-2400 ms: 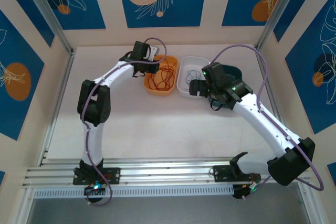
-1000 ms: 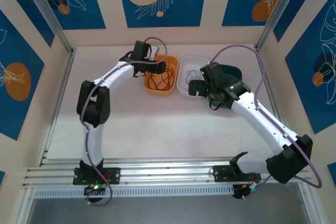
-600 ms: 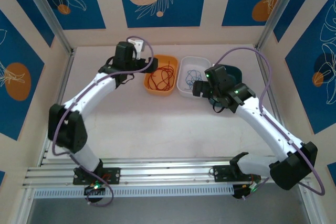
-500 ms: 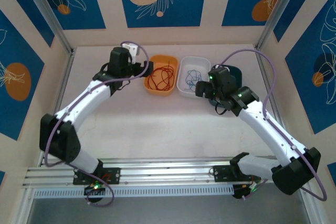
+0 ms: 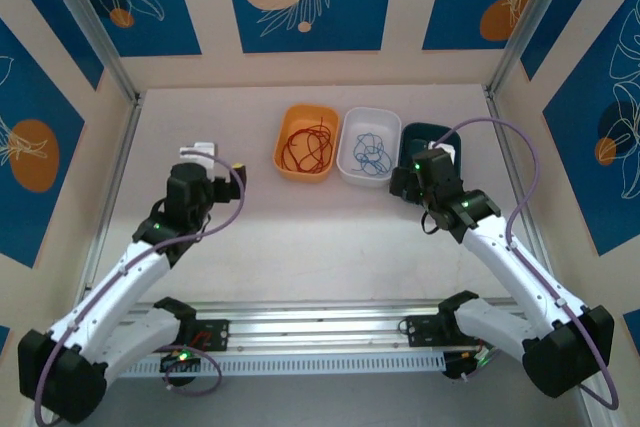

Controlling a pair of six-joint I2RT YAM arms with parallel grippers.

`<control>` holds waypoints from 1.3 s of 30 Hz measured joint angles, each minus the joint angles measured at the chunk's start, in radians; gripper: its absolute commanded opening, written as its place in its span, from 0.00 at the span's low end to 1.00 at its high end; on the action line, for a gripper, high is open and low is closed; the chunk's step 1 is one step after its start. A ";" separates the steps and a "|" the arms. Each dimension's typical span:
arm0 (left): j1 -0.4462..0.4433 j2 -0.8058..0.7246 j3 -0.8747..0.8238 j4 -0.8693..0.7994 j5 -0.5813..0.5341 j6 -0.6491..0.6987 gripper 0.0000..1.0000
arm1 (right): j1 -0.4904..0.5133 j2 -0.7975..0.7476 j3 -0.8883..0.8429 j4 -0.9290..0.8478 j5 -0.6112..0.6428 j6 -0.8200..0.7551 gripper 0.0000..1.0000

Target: Untangle the cables

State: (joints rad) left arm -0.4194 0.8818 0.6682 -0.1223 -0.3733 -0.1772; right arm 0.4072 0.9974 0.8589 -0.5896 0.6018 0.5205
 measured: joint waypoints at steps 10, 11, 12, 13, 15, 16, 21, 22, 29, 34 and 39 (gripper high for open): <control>0.005 -0.214 -0.221 -0.022 -0.206 0.000 1.00 | -0.128 -0.054 -0.155 0.112 -0.078 -0.001 0.99; 0.006 -0.223 -0.244 -0.014 -0.221 0.003 1.00 | -0.135 -0.054 -0.180 0.136 -0.084 -0.014 0.99; 0.009 -0.228 -0.263 -0.002 -0.232 0.008 1.00 | -0.142 -0.054 -0.205 0.161 -0.090 -0.029 0.99; 0.012 -0.231 -0.287 0.016 -0.242 0.018 1.00 | -0.146 -0.054 -0.234 0.191 -0.096 -0.048 0.99; 0.019 -0.230 -0.328 0.055 -0.253 0.036 1.00 | -0.153 -0.052 -0.277 0.244 -0.105 -0.088 0.99; 0.024 -0.228 -0.350 0.084 -0.257 0.049 1.00 | -0.158 -0.050 -0.297 0.274 -0.108 -0.111 0.99; 0.061 -0.181 -0.423 0.222 -0.248 0.100 1.00 | -0.232 -0.022 -0.336 0.422 -0.156 -0.199 0.99; 0.072 -0.165 -0.431 0.253 -0.240 0.108 1.00 | -0.256 -0.010 -0.338 0.460 -0.173 -0.213 0.99; 0.150 -0.017 -0.472 0.478 -0.143 0.140 1.00 | -0.356 0.105 -0.346 0.688 -0.283 -0.280 0.99; 0.200 0.092 -0.487 0.607 -0.064 0.154 1.00 | -0.370 0.196 -0.348 0.850 -0.325 -0.330 0.99; 0.246 0.185 -0.488 0.741 0.023 0.153 1.00 | -0.389 0.251 -0.349 0.976 -0.362 -0.375 0.99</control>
State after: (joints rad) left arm -0.1730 1.0668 0.1802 0.6186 -0.3504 -0.0238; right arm 0.0185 1.2488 0.5095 0.3866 0.2398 0.1455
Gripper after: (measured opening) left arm 0.997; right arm 0.990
